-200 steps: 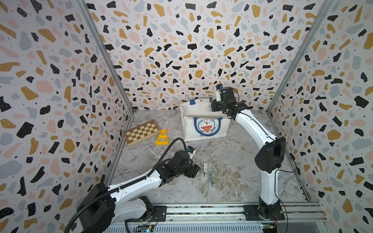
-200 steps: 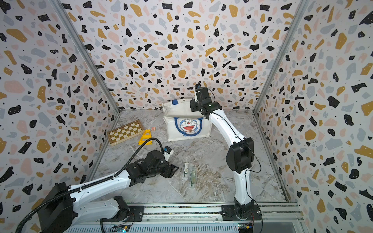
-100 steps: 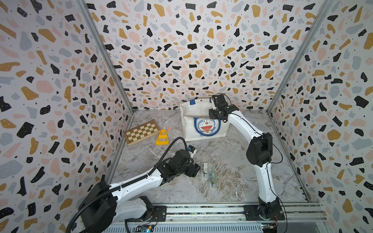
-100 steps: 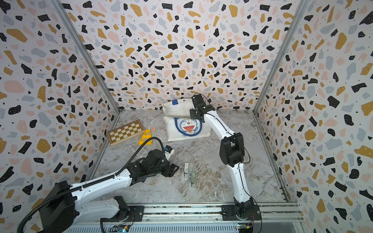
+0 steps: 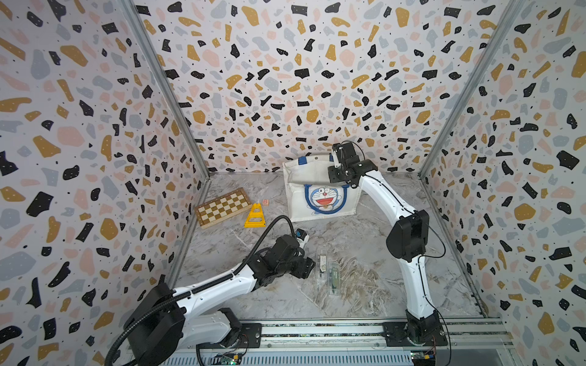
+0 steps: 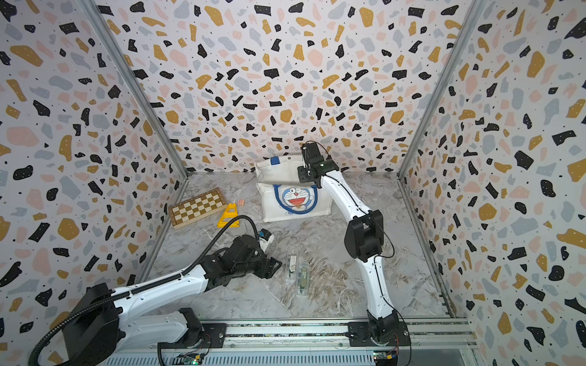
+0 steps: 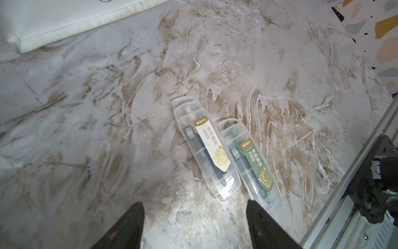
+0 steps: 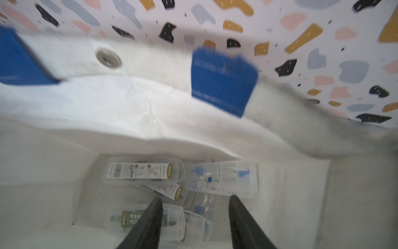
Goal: Put the compass set into the canvas bag
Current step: Place the compass set in the canvas bag, then pick up the compass set at the center of the board.
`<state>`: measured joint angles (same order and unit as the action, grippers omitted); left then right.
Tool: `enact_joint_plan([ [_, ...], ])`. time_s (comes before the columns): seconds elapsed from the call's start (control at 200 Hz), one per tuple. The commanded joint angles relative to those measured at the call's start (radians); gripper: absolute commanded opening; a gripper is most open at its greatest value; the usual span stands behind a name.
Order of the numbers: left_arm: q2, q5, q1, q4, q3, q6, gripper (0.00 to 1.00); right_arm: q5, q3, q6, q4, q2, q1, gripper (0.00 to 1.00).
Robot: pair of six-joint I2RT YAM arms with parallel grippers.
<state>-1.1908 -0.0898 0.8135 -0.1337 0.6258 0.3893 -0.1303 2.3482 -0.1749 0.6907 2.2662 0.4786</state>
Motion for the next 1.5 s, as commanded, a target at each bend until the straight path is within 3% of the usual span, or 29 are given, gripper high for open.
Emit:
enact_joint_plan([
  [0.0,0.011,-0.012,-0.005,0.014,0.014,0.006,0.76,-0.011,0.102,0.016,0.018,-0.072,0.020,0.55],
  [0.145,0.013,0.002,-0.005,-0.020,0.030,-0.011,0.77,-0.064,0.060,0.038,-0.022,-0.198,0.055,0.60],
  [0.275,0.025,0.021,-0.005,-0.035,0.040,-0.019,0.79,-0.104,-0.100,0.031,-0.072,-0.362,0.081,0.61],
  [0.546,0.045,0.014,-0.007,-0.041,0.051,-0.015,0.80,-0.132,-0.876,-0.062,-0.400,-0.853,0.124,0.64],
  [0.781,0.019,0.037,-0.007,-0.107,0.067,0.033,0.80,-0.095,-1.418,-0.165,-0.612,-1.121,0.130,0.64],
  [0.916,-0.039,0.047,-0.007,-0.144,0.094,0.079,0.80,-0.069,-1.709,-0.195,-0.837,-1.191,0.132,0.64],
  [1.041,-0.092,0.046,0.007,-0.162,0.119,0.140,0.80,-0.051,-1.873,-0.228,-1.026,-1.181,0.134,0.64],
  [1.352,-0.270,0.176,0.137,-0.241,0.265,0.256,0.80,-0.068,-2.048,-0.200,-1.245,-1.139,0.134,0.65],
  [1.497,-0.377,0.198,0.157,-0.261,0.334,0.274,0.80,-0.071,-2.055,-0.203,-1.245,-1.130,0.131,0.65],
])
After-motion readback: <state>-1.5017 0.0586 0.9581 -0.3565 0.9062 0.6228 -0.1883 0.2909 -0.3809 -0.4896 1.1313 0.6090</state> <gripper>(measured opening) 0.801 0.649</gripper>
